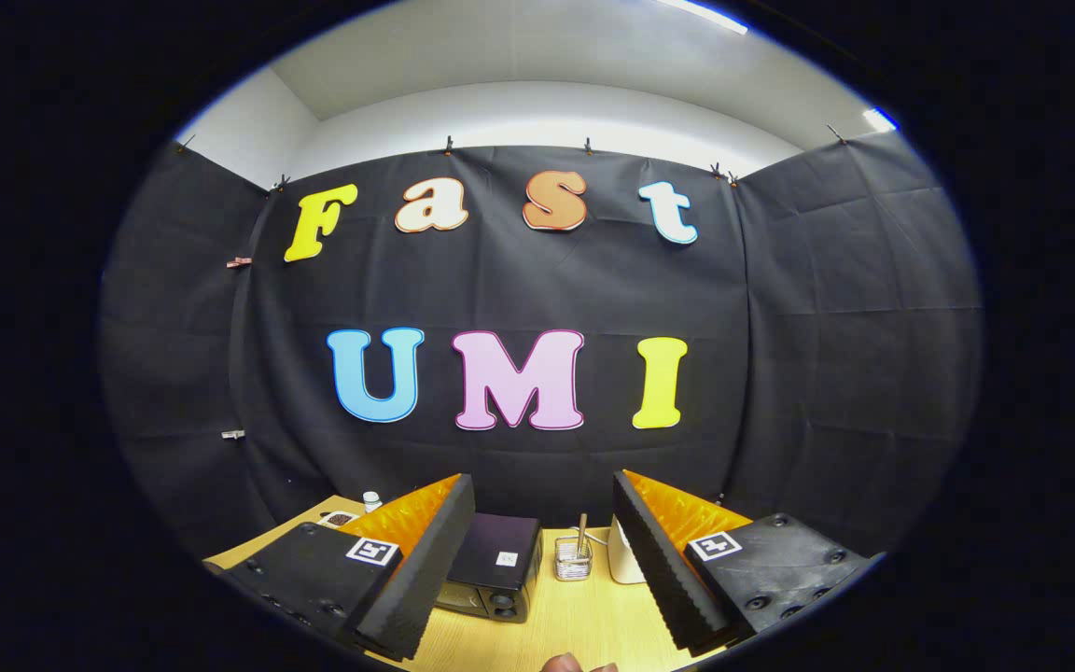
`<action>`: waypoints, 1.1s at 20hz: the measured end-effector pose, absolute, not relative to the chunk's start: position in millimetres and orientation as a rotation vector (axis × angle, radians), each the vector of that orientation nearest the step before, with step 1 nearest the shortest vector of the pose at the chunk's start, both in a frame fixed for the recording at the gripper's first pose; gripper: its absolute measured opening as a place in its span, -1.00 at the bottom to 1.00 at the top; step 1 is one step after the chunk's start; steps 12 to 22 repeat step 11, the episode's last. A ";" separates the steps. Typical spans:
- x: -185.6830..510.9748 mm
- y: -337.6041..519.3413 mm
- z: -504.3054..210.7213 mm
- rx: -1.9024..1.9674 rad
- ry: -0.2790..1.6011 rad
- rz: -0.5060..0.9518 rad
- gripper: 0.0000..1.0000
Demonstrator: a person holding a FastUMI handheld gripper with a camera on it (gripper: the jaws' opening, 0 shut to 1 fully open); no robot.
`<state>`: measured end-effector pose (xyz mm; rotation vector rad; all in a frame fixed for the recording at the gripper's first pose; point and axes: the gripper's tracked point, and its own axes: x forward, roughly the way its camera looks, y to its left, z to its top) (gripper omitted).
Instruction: Open the toaster oven, put the food inside, and close the toaster oven door.
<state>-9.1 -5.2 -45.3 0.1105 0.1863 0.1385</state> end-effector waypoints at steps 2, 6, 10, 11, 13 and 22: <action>-5.6 -12.4 -44.7 0.120 0.191 0.131 0.94; -3.5 -21.5 -42.5 0.120 0.188 0.129 0.94; -0.8 -27.7 -42.2 0.121 0.189 0.126 0.94; -0.6 -29.8 -41.9 0.122 0.188 0.124 0.93; -0.6 -29.8 -41.9 0.122 0.188 0.124 0.93; -0.6 -29.8 -41.9 0.122 0.188 0.124 0.93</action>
